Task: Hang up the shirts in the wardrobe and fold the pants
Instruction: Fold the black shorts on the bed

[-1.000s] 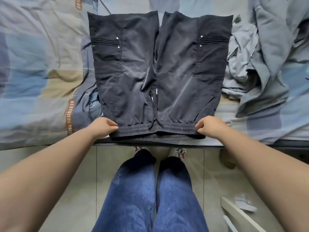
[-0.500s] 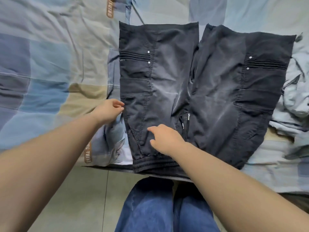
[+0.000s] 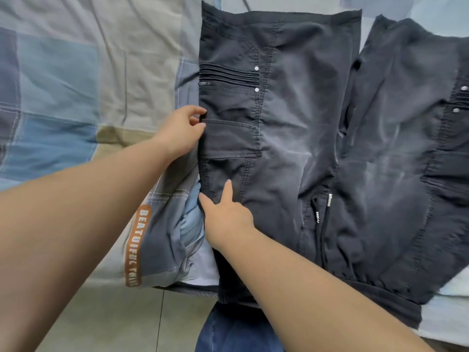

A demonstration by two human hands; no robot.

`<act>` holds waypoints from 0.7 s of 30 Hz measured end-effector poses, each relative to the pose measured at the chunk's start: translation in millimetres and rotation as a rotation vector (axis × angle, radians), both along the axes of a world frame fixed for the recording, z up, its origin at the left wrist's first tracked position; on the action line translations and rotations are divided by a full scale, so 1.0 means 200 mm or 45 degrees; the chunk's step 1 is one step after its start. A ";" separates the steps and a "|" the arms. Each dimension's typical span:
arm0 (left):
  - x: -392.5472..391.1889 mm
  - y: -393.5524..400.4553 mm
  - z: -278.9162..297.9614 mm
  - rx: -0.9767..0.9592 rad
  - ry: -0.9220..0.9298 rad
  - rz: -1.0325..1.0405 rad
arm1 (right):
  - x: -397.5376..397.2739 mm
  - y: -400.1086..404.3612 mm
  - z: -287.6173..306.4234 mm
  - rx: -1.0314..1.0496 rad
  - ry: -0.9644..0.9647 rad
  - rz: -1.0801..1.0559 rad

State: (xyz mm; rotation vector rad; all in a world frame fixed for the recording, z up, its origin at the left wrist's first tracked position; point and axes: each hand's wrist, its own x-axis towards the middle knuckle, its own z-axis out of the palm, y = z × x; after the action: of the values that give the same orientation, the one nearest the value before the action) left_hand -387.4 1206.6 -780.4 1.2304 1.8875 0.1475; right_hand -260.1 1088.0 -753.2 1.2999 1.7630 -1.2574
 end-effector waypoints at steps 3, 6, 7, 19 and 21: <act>0.04 0.05 0.00 0.063 -0.113 -0.009 | -0.05 -0.01 -0.03 -0.047 -0.084 0.050; 0.08 0.11 0.00 0.108 -0.108 -0.054 | -0.09 -0.01 -0.05 0.008 -0.137 0.161; 0.09 0.13 0.00 0.118 -0.078 -0.066 | -0.09 -0.01 -0.06 0.030 -0.139 0.160; 0.36 0.31 0.23 0.234 0.116 -0.141 | 0.31 -0.23 0.10 0.183 0.374 -1.333; 0.47 0.32 0.28 0.300 0.180 -0.157 | 0.36 -0.23 0.13 0.240 0.406 -1.527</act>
State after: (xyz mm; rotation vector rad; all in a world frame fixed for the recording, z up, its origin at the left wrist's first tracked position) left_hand -294.0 1269.9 -724.9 1.5487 1.9492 0.2266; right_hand -188.3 1042.3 -727.9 2.5538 1.2328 -1.9997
